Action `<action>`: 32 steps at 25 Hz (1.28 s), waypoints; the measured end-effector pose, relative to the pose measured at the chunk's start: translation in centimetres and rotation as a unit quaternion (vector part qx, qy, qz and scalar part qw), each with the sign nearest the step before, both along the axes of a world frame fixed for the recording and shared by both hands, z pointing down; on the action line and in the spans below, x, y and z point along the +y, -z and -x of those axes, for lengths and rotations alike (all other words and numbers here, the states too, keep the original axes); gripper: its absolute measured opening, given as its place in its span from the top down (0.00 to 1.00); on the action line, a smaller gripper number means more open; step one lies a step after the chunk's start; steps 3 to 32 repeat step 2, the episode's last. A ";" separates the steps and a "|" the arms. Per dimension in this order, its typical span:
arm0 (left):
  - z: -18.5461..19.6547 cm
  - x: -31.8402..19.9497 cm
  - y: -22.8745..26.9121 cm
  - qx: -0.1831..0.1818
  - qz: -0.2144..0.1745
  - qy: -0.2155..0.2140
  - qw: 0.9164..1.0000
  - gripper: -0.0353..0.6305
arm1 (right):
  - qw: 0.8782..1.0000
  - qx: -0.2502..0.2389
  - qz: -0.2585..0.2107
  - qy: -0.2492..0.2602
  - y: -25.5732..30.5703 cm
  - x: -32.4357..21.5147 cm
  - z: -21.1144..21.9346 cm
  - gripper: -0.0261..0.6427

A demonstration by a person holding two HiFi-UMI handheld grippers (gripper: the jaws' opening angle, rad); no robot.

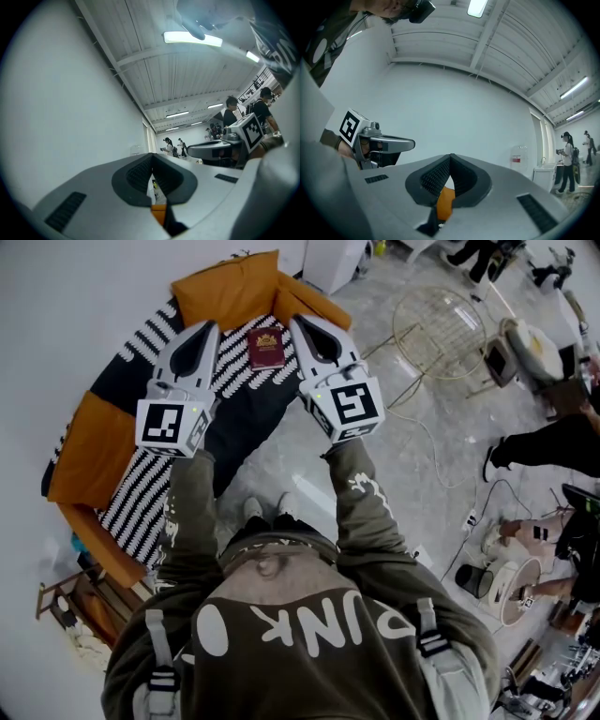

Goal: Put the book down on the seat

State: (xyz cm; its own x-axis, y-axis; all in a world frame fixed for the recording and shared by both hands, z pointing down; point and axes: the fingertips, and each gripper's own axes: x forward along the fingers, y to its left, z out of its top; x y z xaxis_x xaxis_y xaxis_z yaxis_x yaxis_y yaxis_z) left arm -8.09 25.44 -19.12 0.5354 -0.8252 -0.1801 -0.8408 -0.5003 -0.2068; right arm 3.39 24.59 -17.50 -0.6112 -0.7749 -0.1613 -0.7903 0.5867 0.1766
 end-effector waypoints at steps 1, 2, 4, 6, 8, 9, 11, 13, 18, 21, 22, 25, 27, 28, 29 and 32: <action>0.2 0.0 0.0 0.001 0.000 0.000 1.000 0.94 | 1.000 0.000 0.000 0.000 0.0 0.0 0.2 0.95; 0.4 -0.1 0.0 0.002 0.000 0.000 1.000 0.94 | 1.000 0.000 0.000 0.000 0.0 -0.1 0.4 0.95; 0.4 -0.1 0.0 0.002 0.000 0.000 1.000 0.94 | 1.000 0.000 0.000 0.000 0.0 -0.1 0.4 0.95; 0.4 -0.1 0.0 0.002 0.000 0.000 1.000 0.94 | 1.000 0.000 0.000 0.000 0.0 -0.1 0.4 0.95; 0.4 -0.1 0.0 0.002 0.000 0.000 1.000 0.94 | 1.000 0.000 0.000 0.000 0.0 -0.1 0.4 0.95; 0.4 -0.1 0.0 0.002 0.000 0.000 1.000 0.94 | 1.000 0.000 0.000 0.000 0.0 -0.1 0.4 0.95; 0.4 -0.1 0.0 0.002 0.000 0.000 1.000 0.94 | 1.000 0.000 0.000 0.000 0.0 -0.1 0.4 0.95; 0.4 -0.1 0.0 0.002 0.000 0.000 1.000 0.94 | 1.000 0.000 0.000 0.000 0.0 -0.1 0.4 0.95; 0.4 -0.1 0.0 0.002 0.000 0.000 1.000 0.94 | 1.000 0.000 0.000 0.000 0.0 -0.1 0.4 0.95; 0.4 -0.1 0.0 0.002 0.000 0.000 1.000 0.94 | 1.000 0.000 0.000 0.000 0.0 -0.1 0.4 0.95; 0.4 -0.1 0.0 0.002 0.000 0.000 1.000 0.94 | 1.000 0.000 0.000 0.000 0.0 -0.1 0.4 0.95; 0.4 -0.1 0.0 0.002 0.000 0.000 1.000 0.94 | 1.000 0.000 0.000 0.000 0.0 -0.1 0.4 0.95; 0.4 -0.1 0.0 0.002 0.000 0.000 1.000 0.94 | 1.000 0.000 0.000 0.000 0.0 -0.1 0.4 0.95; 0.4 -0.1 0.0 0.002 0.000 0.000 1.000 0.94 | 1.000 0.000 0.000 0.000 0.0 -0.1 0.4 0.95; 0.4 -0.1 0.0 0.002 0.000 0.000 1.000 0.94 | 1.000 0.000 0.000 0.000 0.0 -0.1 0.4 0.95; 0.4 -0.1 0.0 0.002 0.000 0.000 1.000 0.94 | 1.000 0.000 0.000 0.000 0.0 -0.1 0.4 0.95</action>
